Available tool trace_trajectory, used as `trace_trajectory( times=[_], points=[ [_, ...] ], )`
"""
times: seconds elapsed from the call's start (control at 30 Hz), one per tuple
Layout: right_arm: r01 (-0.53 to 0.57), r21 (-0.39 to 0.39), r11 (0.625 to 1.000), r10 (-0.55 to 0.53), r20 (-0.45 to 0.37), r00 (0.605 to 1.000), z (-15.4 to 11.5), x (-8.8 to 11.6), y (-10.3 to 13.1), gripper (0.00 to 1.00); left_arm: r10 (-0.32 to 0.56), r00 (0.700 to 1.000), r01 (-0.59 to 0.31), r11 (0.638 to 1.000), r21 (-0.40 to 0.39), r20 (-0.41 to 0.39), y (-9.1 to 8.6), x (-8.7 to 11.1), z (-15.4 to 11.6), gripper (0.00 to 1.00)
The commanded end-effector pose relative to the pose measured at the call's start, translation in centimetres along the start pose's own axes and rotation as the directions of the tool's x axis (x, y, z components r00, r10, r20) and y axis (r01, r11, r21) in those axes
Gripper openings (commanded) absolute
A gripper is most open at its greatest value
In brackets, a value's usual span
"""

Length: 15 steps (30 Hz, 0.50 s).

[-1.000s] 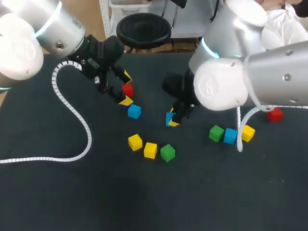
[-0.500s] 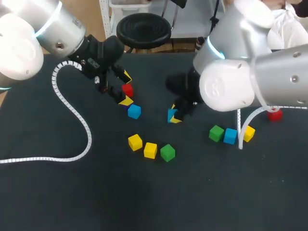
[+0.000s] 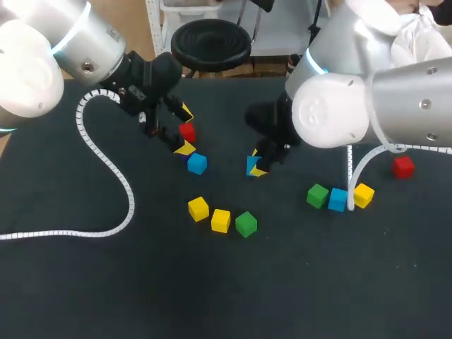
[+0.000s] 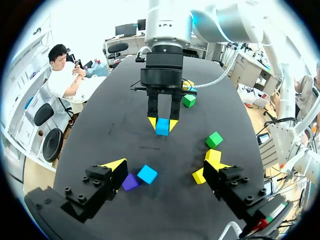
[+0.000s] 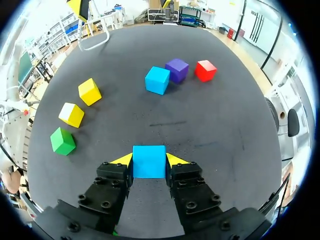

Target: Place the blue cubes, place green cubes on the blue cubes, place the yellow cubes on the green cubes, then place the red cubes on the yellow cubes, and place purple cube on the red cubes.

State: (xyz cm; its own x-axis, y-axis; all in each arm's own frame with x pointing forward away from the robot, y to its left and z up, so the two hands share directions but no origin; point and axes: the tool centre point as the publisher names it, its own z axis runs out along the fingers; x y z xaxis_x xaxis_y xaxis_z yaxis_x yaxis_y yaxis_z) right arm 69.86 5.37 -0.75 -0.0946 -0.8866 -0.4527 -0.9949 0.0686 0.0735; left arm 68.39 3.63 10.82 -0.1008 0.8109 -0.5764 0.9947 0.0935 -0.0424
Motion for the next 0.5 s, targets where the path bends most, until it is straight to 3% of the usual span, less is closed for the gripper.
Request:
trace_trajectory(
  times=[0.03, 0.5],
  points=[
    [-0.004, -0.017, 1.0, 0.005, 0.01, 1.0, 0.48, 0.24, -0.31, 0.0, 0.001, 1.0, -0.001, 1.0, 0.0, 0.001, 0.03, 0.07, -0.05, 1.0],
    [-0.001, -0.028, 1.0, 0.001, -0.002, 1.0, 0.57, -0.1, -0.56, 0.0, 0.001, 1.0, -0.001, 1.0, 0.0, 0.001, 0.03, 0.07, -0.05, 1.0]
  ],
)
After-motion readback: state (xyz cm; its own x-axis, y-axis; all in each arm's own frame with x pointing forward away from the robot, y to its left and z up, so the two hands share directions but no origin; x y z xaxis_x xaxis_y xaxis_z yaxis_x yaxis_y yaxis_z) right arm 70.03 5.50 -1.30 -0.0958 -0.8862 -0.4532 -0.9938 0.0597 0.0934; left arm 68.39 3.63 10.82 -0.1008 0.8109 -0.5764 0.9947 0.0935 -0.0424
